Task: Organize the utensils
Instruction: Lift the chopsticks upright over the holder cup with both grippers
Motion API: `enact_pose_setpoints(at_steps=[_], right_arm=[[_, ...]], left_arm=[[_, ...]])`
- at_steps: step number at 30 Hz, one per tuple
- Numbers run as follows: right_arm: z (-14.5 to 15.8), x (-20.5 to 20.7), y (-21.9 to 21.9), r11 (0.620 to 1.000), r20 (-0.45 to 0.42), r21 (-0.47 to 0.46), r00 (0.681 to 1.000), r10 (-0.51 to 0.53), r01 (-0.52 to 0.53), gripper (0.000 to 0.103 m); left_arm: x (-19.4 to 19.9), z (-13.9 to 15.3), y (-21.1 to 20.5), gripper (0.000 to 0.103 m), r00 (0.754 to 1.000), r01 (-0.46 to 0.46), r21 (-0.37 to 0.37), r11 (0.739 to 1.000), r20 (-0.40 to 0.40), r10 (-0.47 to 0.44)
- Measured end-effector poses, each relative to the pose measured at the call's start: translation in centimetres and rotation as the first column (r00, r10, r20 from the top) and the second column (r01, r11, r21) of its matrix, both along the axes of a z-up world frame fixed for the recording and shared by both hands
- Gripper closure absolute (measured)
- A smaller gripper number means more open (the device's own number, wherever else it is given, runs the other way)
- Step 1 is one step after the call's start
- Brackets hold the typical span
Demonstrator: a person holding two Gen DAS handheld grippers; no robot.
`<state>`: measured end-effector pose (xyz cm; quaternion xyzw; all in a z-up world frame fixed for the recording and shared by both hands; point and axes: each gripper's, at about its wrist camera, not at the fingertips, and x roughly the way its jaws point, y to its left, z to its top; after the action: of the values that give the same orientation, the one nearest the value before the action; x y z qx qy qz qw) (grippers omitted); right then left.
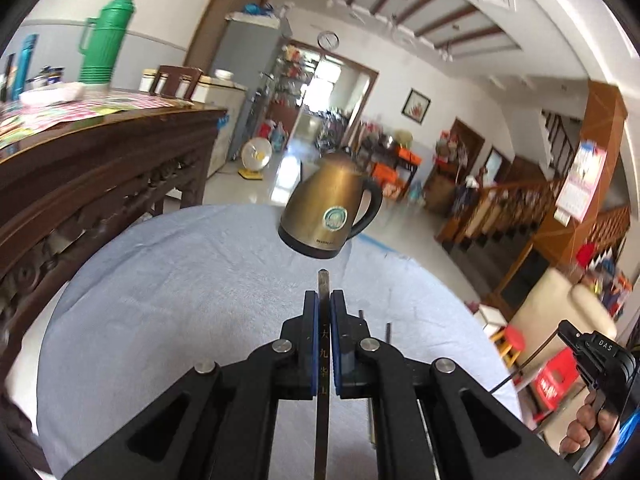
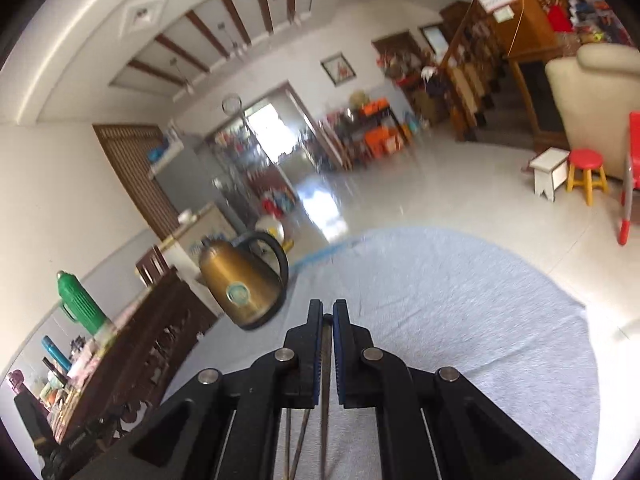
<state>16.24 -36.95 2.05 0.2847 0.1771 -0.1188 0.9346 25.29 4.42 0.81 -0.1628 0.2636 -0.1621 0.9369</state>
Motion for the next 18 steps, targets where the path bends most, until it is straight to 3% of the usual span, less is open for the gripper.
enact_pose_setpoints(at_steps=[5, 18], right_arm=[[3.3, -3.5, 1.8, 0.997, 0.072, -0.073, 0.997, -0.017, 0.023, 0.097], [8.7, -8.8, 5.7, 0.984, 0.149, -0.176, 0.987, 0.055, -0.028, 0.098]], left_arm=[[-3.8, 0.8, 0.2, 0.098, 1.0, -0.013, -0.058, 0.998, 0.026, 0.015], [-7.7, 4.3, -0.2, 0.098, 0.991, 0.063, -0.145, 0.987, 0.129, -0.044]])
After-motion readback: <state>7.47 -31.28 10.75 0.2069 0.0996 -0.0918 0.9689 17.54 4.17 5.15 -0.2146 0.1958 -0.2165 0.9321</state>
